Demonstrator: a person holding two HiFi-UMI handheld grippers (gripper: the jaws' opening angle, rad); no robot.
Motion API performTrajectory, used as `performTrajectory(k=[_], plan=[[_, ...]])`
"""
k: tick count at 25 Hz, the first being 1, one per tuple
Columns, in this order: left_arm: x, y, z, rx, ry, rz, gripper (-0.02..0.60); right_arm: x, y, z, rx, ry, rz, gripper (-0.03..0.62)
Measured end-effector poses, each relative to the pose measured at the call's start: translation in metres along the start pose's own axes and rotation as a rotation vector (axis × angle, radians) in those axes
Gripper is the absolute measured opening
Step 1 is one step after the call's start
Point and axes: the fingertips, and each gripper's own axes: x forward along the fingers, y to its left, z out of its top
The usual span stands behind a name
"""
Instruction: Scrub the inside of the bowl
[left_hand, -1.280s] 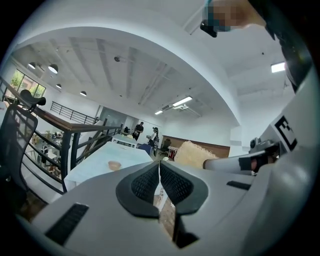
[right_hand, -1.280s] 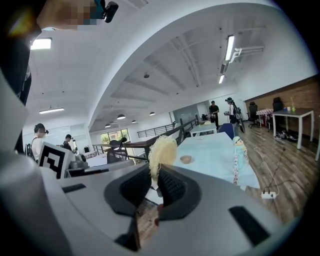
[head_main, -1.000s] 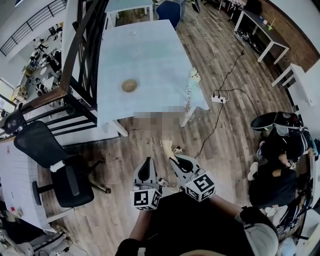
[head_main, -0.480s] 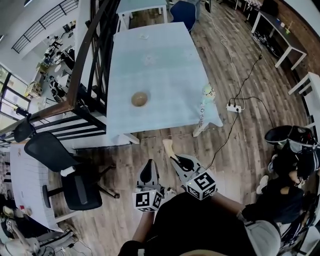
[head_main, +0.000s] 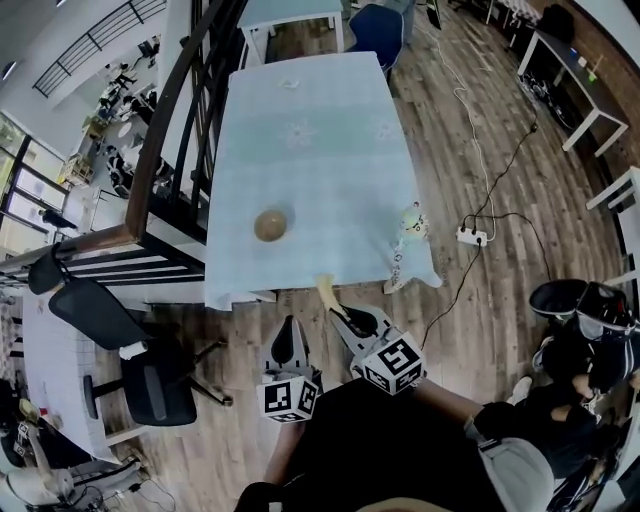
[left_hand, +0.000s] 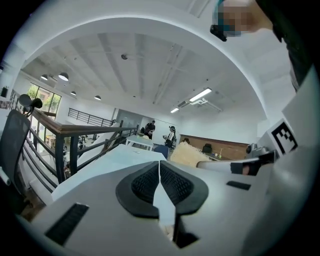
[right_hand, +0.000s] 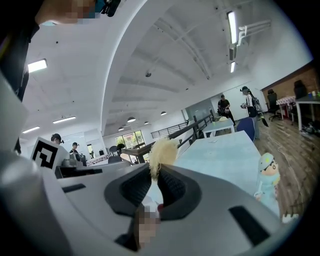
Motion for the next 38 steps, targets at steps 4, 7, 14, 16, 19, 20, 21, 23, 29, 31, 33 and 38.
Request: performTrajectory(k=[4,7,14,16,19,20,21,23,29,31,33,38], plan=[[0.006,-0.003,0.001,-0.007,-0.009,0.021,0.018,0.007,-0.01,-0.003,0.01,0.032,0.016,0.043],[0.018,0.008,0.005,-0.009,-0.031,0.046,0.018,0.022,-0.012,0.007,-0.02,0.029,0.046,0.043],[0.047,0.066,-0.008,-0.06,0.01,0.103,0.018,0.066,-0.02,0.011,-0.035,0.062,0.034,0.043],[0.06,0.079,-0.008,-0.064,0.022,0.09,0.018,0.077,-0.027,0.015,-0.044,0.067,0.005,0.043],[0.091,0.098,-0.005,-0.064,0.044,0.058,0.018,0.098,-0.043,0.03,-0.045,0.062,-0.051,0.043],[0.102,0.105,-0.004,-0.064,0.051,0.047,0.018,0.107,-0.048,0.035,-0.043,0.06,-0.069,0.043],[0.113,0.112,-0.002,-0.065,0.056,0.039,0.018,0.116,-0.052,0.039,-0.043,0.06,-0.084,0.043],[0.133,0.129,0.003,-0.074,0.062,0.027,0.018,0.134,-0.059,0.047,-0.045,0.063,-0.11,0.043],[0.187,0.169,0.009,-0.061,0.111,-0.022,0.019,0.18,-0.078,0.065,-0.034,0.066,-0.192,0.043],[0.203,0.181,-0.001,-0.067,0.157,-0.048,0.019,0.191,-0.083,0.066,-0.03,0.073,-0.219,0.043],[0.216,0.195,-0.015,-0.081,0.21,-0.07,0.02,0.202,-0.084,0.066,-0.025,0.076,-0.245,0.043],[0.239,0.234,-0.043,-0.089,0.316,-0.035,0.018,0.217,-0.088,0.066,-0.015,0.079,-0.307,0.043]])
